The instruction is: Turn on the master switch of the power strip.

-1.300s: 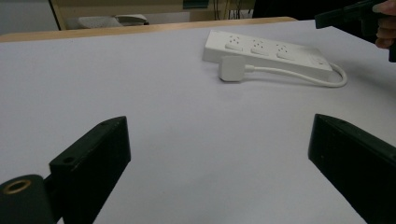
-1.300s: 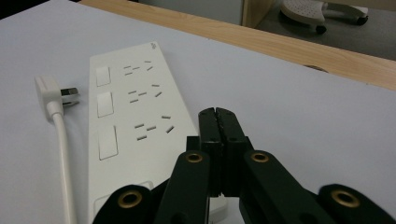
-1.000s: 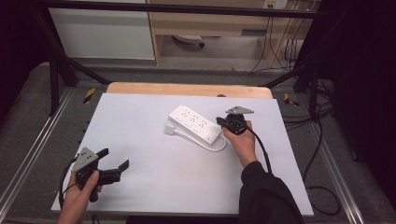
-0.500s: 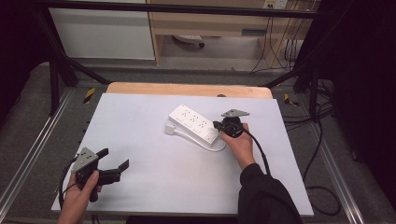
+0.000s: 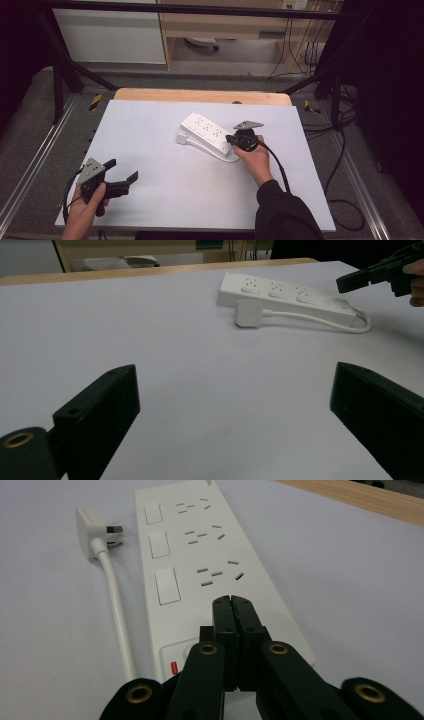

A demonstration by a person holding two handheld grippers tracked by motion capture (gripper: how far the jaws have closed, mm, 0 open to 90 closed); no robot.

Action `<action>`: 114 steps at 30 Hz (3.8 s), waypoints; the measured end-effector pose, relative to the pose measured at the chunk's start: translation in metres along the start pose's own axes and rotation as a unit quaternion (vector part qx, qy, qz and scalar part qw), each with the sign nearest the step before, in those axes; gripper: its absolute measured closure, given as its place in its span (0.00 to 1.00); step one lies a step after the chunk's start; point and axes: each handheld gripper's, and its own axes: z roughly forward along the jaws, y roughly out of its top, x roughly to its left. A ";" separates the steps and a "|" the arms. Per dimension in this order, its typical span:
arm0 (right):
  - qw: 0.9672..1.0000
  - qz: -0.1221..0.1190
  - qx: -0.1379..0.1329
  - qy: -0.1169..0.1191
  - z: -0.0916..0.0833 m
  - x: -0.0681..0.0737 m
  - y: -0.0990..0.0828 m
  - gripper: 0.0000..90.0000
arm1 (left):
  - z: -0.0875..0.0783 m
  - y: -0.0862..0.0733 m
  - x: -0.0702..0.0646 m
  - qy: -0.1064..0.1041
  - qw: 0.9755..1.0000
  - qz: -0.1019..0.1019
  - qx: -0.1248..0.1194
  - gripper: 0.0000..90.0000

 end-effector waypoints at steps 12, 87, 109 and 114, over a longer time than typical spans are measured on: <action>1.000 -0.005 0.009 -0.001 -0.001 0.004 -0.005 1.00 | 0.000 0.000 0.000 0.000 1.000 0.000 0.000 0.06; 1.000 -0.014 0.018 -0.004 0.004 0.012 -0.009 1.00 | 0.000 0.000 -0.001 -0.002 1.000 0.003 0.001 0.06; 1.000 -0.017 0.025 -0.004 0.005 0.012 -0.008 1.00 | 0.001 -0.001 -0.001 -0.002 1.000 0.003 0.004 0.06; 1.000 -0.016 0.024 -0.003 0.005 0.012 -0.008 1.00 | 0.001 -0.001 -0.001 -0.002 1.000 0.004 0.005 0.06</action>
